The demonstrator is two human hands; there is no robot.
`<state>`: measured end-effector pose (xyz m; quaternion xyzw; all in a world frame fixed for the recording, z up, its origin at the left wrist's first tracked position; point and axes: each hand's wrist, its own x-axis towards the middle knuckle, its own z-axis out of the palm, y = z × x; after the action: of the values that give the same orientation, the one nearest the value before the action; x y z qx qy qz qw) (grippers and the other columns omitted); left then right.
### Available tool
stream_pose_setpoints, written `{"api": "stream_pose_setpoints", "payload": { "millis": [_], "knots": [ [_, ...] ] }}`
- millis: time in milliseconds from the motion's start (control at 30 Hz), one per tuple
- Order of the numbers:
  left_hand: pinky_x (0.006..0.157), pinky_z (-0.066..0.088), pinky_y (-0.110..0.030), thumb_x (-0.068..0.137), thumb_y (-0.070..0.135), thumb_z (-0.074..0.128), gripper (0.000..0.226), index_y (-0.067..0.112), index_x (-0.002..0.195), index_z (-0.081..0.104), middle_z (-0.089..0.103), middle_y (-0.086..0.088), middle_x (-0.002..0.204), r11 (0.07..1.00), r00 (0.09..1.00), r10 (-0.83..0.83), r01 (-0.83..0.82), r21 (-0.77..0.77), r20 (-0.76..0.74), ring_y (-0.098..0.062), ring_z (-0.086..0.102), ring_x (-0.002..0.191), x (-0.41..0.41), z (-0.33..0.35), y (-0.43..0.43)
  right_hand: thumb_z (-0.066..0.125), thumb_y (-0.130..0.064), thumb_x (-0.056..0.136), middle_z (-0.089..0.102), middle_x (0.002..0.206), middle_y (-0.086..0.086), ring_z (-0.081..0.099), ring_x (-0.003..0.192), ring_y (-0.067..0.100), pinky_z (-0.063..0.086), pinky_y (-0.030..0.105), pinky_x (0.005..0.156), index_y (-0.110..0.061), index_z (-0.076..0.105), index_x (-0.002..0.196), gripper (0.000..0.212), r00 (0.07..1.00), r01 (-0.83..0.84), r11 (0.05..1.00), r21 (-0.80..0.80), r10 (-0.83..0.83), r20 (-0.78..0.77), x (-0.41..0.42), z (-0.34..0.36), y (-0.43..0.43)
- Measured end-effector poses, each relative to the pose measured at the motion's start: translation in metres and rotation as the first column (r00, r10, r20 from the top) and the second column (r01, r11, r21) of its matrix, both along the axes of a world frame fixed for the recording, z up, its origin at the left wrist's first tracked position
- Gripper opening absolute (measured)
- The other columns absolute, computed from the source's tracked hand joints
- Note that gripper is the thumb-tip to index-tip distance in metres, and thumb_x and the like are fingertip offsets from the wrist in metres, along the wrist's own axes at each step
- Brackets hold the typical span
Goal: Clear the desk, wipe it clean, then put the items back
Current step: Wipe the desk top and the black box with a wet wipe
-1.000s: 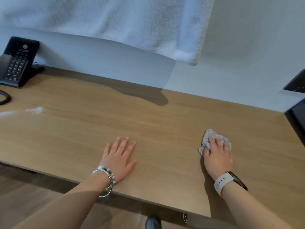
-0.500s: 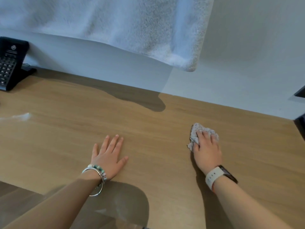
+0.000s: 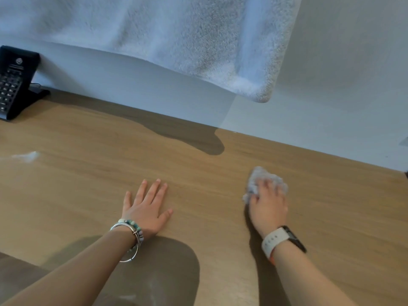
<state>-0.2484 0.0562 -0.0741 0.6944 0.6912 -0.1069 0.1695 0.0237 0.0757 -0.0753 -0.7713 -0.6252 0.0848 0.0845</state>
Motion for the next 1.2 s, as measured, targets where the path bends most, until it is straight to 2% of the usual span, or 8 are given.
{"api": "stream_pose_setpoints", "payload": {
  "millis": [167,267,433,500,633,733,900,1200],
  "knots": [
    [0.114,-0.004,-0.05,0.075,0.069,0.003,0.082,0.033,0.147,-0.012,-0.019,0.015,0.154,1.0,1.0,0.01,-0.01,0.006,0.003,-0.016,-0.018,0.143,0.0,0.0,0.01,0.035,-0.034,0.083,0.051,0.137,-0.009,0.049,0.127,0.018,0.032,0.038,0.103,-0.026,0.055,0.128,0.05,0.744,-0.665,0.738,0.111,0.668,0.016,-0.072,0.0,-0.038],
    [0.114,-0.005,-0.048,0.053,0.07,-0.011,0.102,0.03,0.147,-0.016,-0.02,0.015,0.154,1.0,0.999,0.026,-0.026,0.015,0.024,-0.014,-0.019,0.143,0.0,-0.001,0.008,0.043,-0.029,0.081,0.064,0.121,0.002,0.062,0.11,0.029,0.051,0.038,0.087,-0.022,0.062,0.118,0.042,0.836,-0.548,0.826,0.13,0.542,0.083,-0.021,-0.006,-0.008],
    [0.115,-0.004,-0.047,0.075,0.067,0.008,0.086,0.027,0.146,-0.019,-0.022,0.009,0.154,0.997,0.997,0.076,-0.077,0.019,0.029,-0.016,-0.019,0.143,0.0,0.001,0.024,0.034,-0.029,0.098,0.03,0.152,0.006,0.025,0.14,0.029,0.026,0.044,0.111,-0.022,0.034,0.142,0.045,0.992,0.119,0.992,-0.053,-0.121,-0.045,0.038,0.003,0.048],
    [0.115,-0.003,-0.049,0.087,0.066,0.015,0.076,0.029,0.147,-0.017,-0.022,0.008,0.155,0.999,0.999,0.054,-0.054,0.005,0.001,-0.019,-0.019,0.143,0.0,0.003,0.033,0.027,-0.034,0.093,0.034,0.148,0.008,0.03,0.136,0.03,0.031,0.044,0.11,-0.023,0.037,0.139,0.048,0.994,-0.11,0.994,0.002,0.11,-0.006,0.008,-0.005,0.039],
    [0.115,-0.004,-0.05,0.093,0.06,0.022,0.071,0.032,0.147,-0.015,-0.023,0.009,0.154,0.998,0.998,0.056,-0.056,-0.009,-0.006,-0.019,-0.021,0.142,0.002,0.0,0.042,0.01,-0.045,0.083,0.008,0.15,-0.02,0.004,0.142,0.008,0.005,0.034,0.116,-0.032,0.028,0.146,0.066,0.714,-0.698,0.714,-0.052,0.689,-0.125,-0.04,-0.004,-0.002],
    [0.115,-0.003,-0.05,0.093,0.06,0.023,0.071,0.034,0.146,-0.015,-0.022,0.01,0.154,0.998,0.997,0.066,-0.067,-0.009,-0.026,-0.018,-0.02,0.142,0.003,-0.002,0.043,0.027,-0.035,0.093,0.035,0.15,-0.006,0.026,0.141,0.022,0.026,0.04,0.111,-0.026,0.043,0.139,0.05,0.823,-0.559,0.826,0.067,0.563,-0.076,-0.007,-0.001,0.039],
    [0.115,-0.003,-0.049,0.089,0.066,0.016,0.072,0.035,0.146,-0.016,-0.023,0.01,0.154,0.998,0.997,0.068,-0.069,-0.003,-0.047,-0.018,-0.021,0.142,0.001,-0.001,0.042,0.034,-0.033,0.099,0.022,0.156,-0.003,0.014,0.144,0.024,0.021,0.044,0.115,-0.025,0.03,0.146,0.048,0.982,-0.187,0.981,-0.045,0.186,-0.032,0.033,-0.004,0.12],
    [0.114,0.003,-0.047,0.047,0.069,-0.019,0.102,0.037,0.144,-0.019,-0.025,0.01,0.153,0.999,0.997,0.04,-0.041,-0.016,-0.067,-0.02,-0.021,0.142,0.001,-0.002,0.044,0.034,-0.032,0.101,0.019,0.156,-0.008,0.01,0.145,0.016,0.014,0.039,0.115,-0.03,0.028,0.146,0.046,0.787,-0.617,0.783,-0.082,0.616,-0.039,-0.01,0.006,0.13]
  ]
}}
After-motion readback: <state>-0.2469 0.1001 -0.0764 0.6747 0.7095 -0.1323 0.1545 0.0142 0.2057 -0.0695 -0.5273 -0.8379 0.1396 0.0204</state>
